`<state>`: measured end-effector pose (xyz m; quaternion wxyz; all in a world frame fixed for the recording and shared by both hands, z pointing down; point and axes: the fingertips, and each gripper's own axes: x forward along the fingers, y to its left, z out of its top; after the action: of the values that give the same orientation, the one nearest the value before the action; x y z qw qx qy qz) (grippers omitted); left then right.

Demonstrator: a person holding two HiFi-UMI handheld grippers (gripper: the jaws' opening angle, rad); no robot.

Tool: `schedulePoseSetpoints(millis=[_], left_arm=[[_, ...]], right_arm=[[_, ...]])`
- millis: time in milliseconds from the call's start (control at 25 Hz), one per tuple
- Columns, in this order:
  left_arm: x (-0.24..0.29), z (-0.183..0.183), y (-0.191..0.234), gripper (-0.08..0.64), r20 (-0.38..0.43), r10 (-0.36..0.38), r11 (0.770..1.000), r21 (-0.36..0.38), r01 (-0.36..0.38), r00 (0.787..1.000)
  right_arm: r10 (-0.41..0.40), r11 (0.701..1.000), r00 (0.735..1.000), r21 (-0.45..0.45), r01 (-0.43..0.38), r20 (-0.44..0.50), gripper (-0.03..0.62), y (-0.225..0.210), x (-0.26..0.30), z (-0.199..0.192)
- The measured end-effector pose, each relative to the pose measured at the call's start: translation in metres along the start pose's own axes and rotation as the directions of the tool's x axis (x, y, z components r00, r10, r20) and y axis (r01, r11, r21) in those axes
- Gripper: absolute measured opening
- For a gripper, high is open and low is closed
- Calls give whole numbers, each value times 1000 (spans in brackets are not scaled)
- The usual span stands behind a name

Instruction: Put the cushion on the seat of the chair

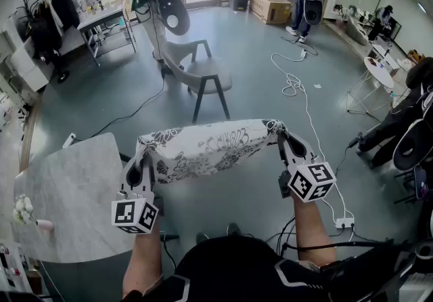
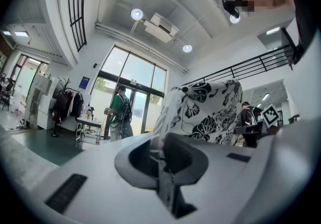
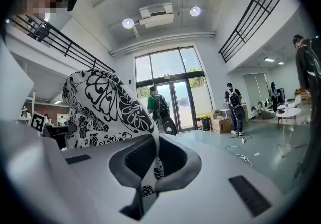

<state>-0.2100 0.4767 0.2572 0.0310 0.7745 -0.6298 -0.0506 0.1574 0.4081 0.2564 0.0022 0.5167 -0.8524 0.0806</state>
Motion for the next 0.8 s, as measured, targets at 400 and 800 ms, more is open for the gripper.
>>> schedulePoseSetpoints(millis=[400,800], left_arm=[[-9,-12,-5,21,-40,6,1000,-1,-6,999],[-11,-20,-12,21,-44,-14,1000,4,15,999]], right_arm=[[-1,999,1000,-34,1,-6,15,0,-11,-6],[0,999,999,50,-2,42,15,-5,-20,-10]])
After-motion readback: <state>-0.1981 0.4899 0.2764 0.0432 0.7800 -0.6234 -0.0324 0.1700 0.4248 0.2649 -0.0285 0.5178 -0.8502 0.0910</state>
